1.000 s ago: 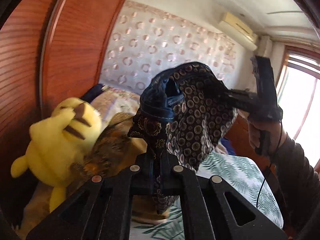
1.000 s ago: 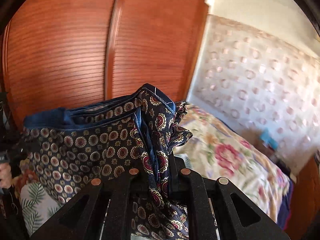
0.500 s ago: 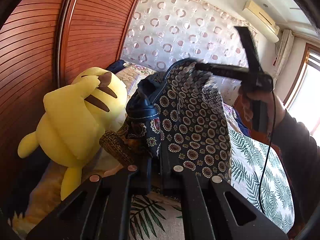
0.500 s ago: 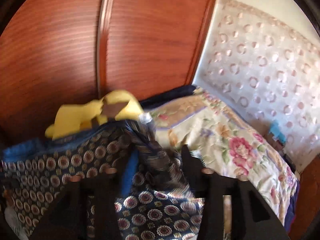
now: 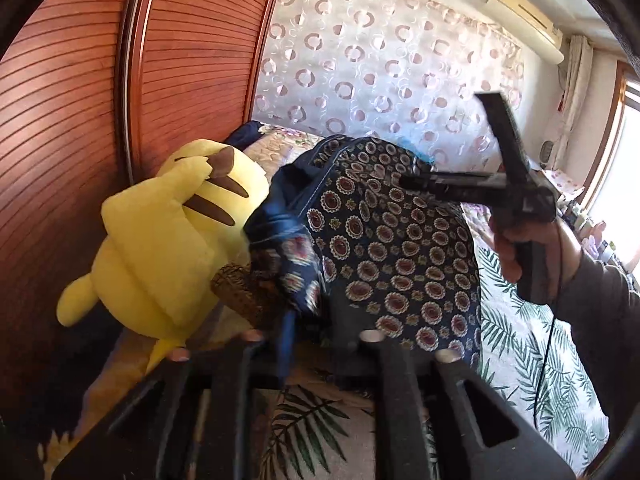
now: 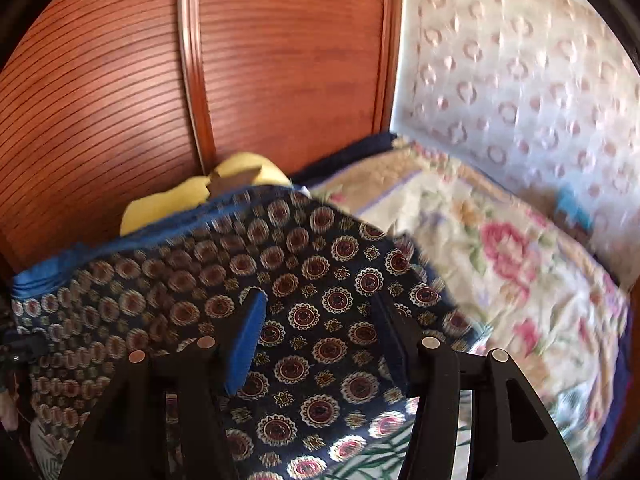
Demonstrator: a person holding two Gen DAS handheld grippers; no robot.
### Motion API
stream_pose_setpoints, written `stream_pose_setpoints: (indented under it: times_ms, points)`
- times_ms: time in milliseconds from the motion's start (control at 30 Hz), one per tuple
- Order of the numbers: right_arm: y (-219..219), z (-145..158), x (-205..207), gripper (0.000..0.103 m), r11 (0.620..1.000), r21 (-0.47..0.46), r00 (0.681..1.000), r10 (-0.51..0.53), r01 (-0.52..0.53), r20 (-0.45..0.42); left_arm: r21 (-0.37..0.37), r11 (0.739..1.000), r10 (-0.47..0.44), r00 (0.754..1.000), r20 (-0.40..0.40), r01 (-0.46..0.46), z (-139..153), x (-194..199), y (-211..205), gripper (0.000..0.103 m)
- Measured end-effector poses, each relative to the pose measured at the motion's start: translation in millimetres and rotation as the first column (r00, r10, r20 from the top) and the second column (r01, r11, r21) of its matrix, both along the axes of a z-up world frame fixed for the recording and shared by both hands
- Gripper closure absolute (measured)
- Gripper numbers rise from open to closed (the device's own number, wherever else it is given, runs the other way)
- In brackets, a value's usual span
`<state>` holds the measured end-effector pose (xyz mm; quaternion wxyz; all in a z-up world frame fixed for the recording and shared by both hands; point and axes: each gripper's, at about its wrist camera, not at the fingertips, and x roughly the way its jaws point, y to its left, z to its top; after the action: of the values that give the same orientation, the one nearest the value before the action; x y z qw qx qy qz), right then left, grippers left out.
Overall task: Fold small clothes
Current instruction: 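Carry the shirt with both grippers onto the mustard cloth beside the yellow plush, then open both grippers and release the folded shirt on the pile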
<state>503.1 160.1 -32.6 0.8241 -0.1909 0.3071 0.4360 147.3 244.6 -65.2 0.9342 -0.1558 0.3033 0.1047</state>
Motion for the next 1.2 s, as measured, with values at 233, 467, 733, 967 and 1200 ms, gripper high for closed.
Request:
stream_pose_setpoints:
  times_ms: [233,467,733,967,1200]
  points:
    - [-2,-1,-16,0.046,1.000,0.021,1.000,-0.022,0.022,0.020,0.072,0.997,0.025,0.997,0.074,-0.030,17,-19,-4,0.017]
    - [-39,4,-67,0.046,0.997,0.065,0.998,-0.039,0.036,0.049,0.143,0.987,0.060,0.996,0.060,-0.068,25,-27,-8,0.017]
    - [-83,19,-127,0.041,0.991,0.130,0.997,-0.053,0.044,0.062,0.170,0.985,0.039,0.999,-0.007,-0.037,11,-28,-32,0.017]
    - [-136,17,-190,0.034,0.984,0.153,0.992,-0.107,0.094,0.075,0.170,0.985,-0.031,0.999,-0.018,0.034,5,-36,-65,0.017]
    - [-201,22,-254,0.021,0.967,0.193,0.979,-0.186,0.168,0.079,0.185,0.974,-0.132,0.991,0.001,0.129,15,-39,-111,0.017]
